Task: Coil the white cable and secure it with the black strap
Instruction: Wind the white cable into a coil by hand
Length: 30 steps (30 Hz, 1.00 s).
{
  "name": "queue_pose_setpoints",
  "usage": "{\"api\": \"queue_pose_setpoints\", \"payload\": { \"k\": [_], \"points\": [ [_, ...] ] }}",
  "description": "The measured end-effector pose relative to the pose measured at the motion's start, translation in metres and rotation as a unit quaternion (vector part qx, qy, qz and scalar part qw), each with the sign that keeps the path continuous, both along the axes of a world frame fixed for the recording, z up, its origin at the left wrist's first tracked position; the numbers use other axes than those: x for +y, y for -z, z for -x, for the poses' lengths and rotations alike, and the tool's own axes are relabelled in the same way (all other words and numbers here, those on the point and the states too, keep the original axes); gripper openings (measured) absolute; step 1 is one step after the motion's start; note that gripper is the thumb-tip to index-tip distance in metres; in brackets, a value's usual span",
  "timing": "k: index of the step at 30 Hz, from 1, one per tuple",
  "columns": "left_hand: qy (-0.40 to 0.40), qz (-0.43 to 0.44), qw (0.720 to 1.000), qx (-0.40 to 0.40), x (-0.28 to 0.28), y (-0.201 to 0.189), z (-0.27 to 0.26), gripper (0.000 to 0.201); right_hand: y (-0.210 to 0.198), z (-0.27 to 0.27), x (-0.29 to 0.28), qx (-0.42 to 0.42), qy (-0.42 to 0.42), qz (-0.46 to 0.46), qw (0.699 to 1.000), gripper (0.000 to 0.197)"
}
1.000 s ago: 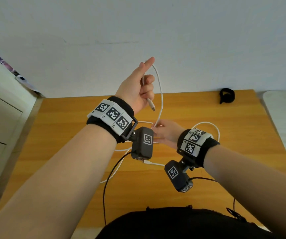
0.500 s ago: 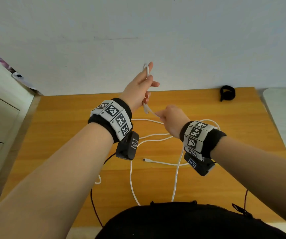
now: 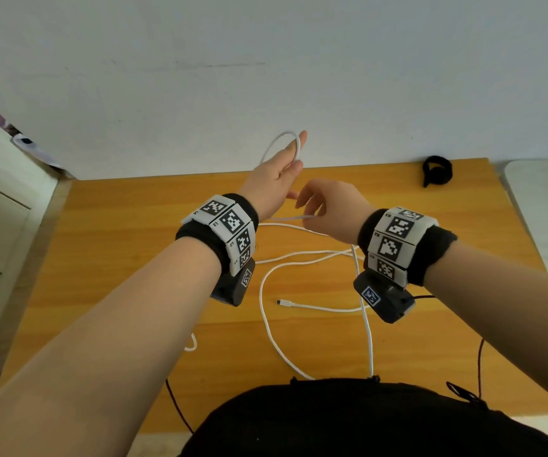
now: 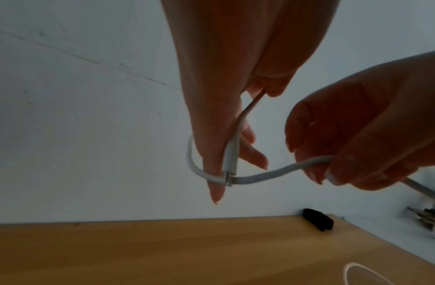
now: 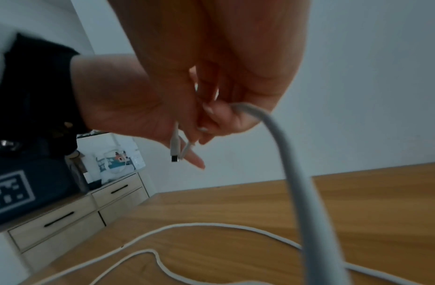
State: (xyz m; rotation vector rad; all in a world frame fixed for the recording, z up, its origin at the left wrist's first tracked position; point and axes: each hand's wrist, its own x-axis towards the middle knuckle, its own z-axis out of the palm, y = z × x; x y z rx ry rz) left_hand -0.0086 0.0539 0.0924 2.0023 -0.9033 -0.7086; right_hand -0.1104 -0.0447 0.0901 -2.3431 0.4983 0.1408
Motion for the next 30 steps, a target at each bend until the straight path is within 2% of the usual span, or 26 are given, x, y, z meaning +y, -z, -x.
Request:
{"api": "queue_pose_setpoints", "payload": {
  "k": [2, 5, 8, 12, 17, 21, 26, 30],
  "points": [
    [0.012, -0.032, 0.999, -0.02, 0.002, 0.002, -0.002, 0.049, 0.0, 0.0, -0.002, 0.062, -0.004, -0.008, 0.998, 0.022],
    [0.039, -0.07, 0.996, -0.031, 0.005, 0.007, -0.001, 0.049, 0.0, -0.003, -0.004, 0.132, -0.034, 0.063, 0.989, 0.02],
    [0.072, -0.106, 0.991, -0.042, 0.006, 0.011, 0.0, 0.049, 0.002, -0.006, -0.005, 0.116, -0.008, 0.081, 0.99, 0.022],
    [0.086, -0.161, 0.983, -0.033, 0.009, 0.01, 0.004, 0.048, 0.0, -0.009, -0.013, 0.054, 0.052, 0.07, 0.995, 0.013],
    [0.073, -0.164, 0.983, -0.028, 0.017, 0.013, -0.001, 0.048, -0.008, -0.012, -0.027, 0.051, 0.035, 0.129, 0.99, 0.017],
    [0.03, -0.151, 0.985, 0.081, 0.02, 0.013, -0.002, 0.044, -0.005, -0.013, -0.038, 0.067, 0.081, 0.184, 0.977, 0.02],
    [-0.027, -0.098, 0.963, 0.251, 0.017, 0.01, 0.001, 0.035, -0.003, -0.013, -0.036, -0.007, 0.096, 0.111, 0.989, 0.025],
    [-0.033, -0.08, 0.939, 0.333, 0.019, 0.0, 0.004, 0.041, -0.003, -0.011, -0.031, -0.033, 0.095, 0.069, 0.993, 0.028]
  ]
}}
